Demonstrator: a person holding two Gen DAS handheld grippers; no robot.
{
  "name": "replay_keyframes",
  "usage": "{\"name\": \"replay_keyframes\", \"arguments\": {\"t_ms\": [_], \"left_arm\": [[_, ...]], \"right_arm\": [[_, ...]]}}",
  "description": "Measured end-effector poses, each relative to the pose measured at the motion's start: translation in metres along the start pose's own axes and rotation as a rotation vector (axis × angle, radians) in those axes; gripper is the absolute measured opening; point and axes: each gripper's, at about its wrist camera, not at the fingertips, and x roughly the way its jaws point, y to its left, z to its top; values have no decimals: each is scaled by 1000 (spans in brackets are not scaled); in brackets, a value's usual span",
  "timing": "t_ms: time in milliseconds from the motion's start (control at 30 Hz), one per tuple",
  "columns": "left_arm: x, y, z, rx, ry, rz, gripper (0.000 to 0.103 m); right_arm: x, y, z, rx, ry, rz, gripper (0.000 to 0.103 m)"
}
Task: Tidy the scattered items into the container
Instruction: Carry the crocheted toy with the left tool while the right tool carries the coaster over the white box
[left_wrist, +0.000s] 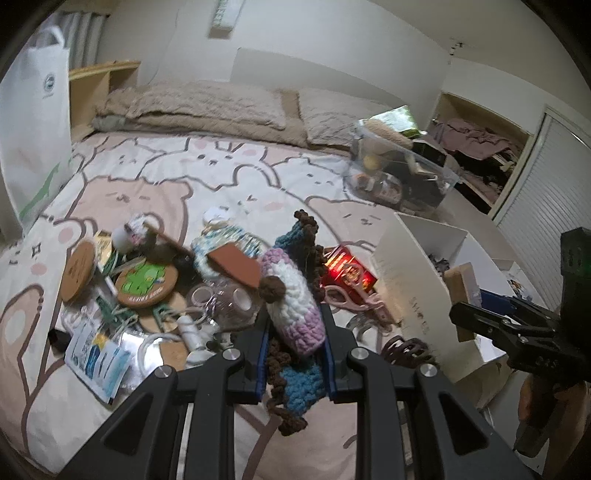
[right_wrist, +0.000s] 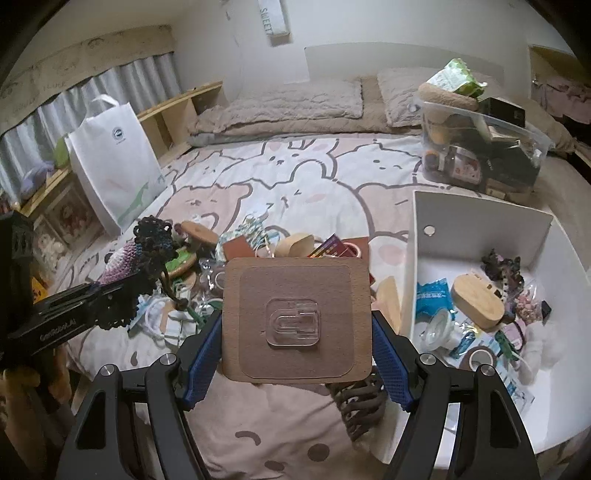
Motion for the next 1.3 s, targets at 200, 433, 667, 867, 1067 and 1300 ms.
{"name": "replay_keyframes", "arguments": {"t_ms": [200, 433, 667, 867, 1067, 1300], "left_arm": [[-5, -17, 11, 40, -37, -32, 23], [-12, -44, 24, 105, -102, -93, 23], [-3, -75, 36, 156, -99, -128, 23], [3, -104, 45, 189, -108, -160, 23], [-5, -137, 50, 250, -147, -212, 23], [-10, -169, 56, 298, -169, -265, 23]], "right_arm": [[-16, -11, 5, 19, -55, -16, 76], [-37, -24, 10, 30, -126, -51, 76], [-42, -47, 8, 47, -126, -90, 76], [-43, -72, 0, 65, -111, -134, 76], [-52, -100, -9, 98, -110, -161, 76], [-56, -129, -22, 141, -86, -183, 76]]}}
